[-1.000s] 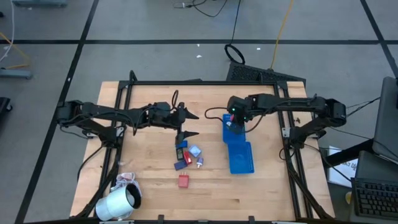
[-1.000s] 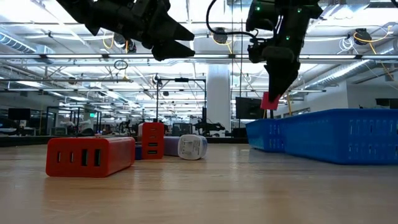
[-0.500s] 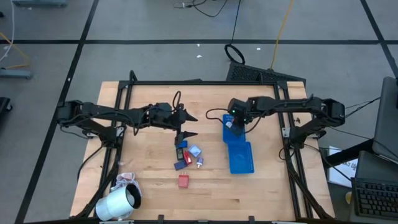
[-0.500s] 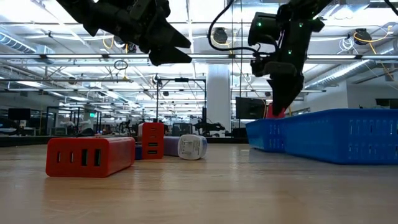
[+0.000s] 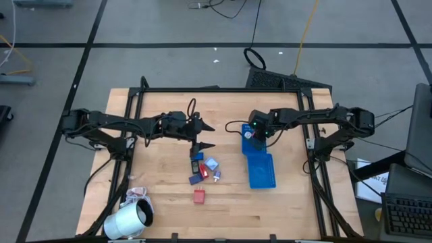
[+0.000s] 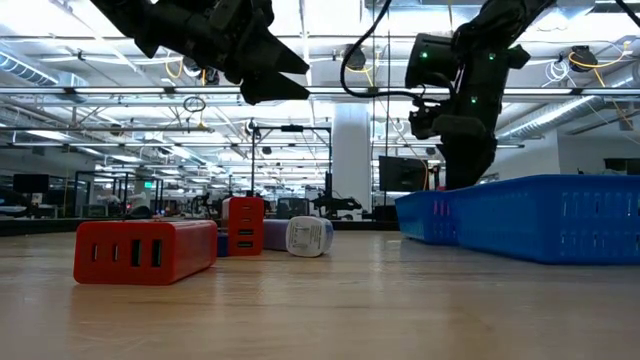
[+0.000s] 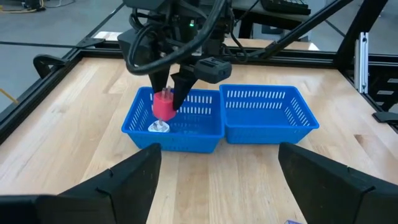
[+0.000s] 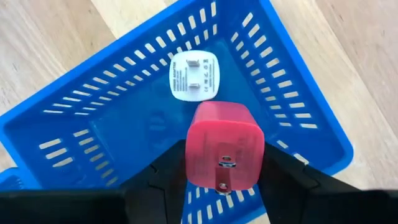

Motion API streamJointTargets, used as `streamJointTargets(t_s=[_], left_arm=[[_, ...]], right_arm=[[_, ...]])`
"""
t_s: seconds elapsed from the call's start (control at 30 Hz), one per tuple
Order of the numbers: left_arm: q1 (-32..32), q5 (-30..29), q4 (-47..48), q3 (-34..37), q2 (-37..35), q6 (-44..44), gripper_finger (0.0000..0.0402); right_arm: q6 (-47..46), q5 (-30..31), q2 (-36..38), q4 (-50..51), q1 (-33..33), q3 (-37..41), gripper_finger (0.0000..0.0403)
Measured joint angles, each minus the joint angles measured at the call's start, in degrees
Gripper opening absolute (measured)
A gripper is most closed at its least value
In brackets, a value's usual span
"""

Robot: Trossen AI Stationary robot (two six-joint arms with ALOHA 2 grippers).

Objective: Pick & Place Office items
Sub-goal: Put the pink charger adapter into the top blue bin

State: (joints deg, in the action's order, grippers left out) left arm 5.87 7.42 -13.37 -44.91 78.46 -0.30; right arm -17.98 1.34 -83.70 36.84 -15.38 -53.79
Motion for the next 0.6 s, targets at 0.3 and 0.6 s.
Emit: streamJointTargets(t_s=[0.3, 0.6], left_arm=[[0.0, 0.0, -0.2, 0.0, 0.0, 0.0, 0.0305], [0.0, 0.0, -0.2, 0.0, 0.0, 0.0, 0.0319]], right_arm=[[0.6, 0.0, -0.3, -2.3, 0.0, 0.4, 0.0149], [0.6, -0.1, -4.4, -2.3, 0.0, 0.4, 0.0149]])
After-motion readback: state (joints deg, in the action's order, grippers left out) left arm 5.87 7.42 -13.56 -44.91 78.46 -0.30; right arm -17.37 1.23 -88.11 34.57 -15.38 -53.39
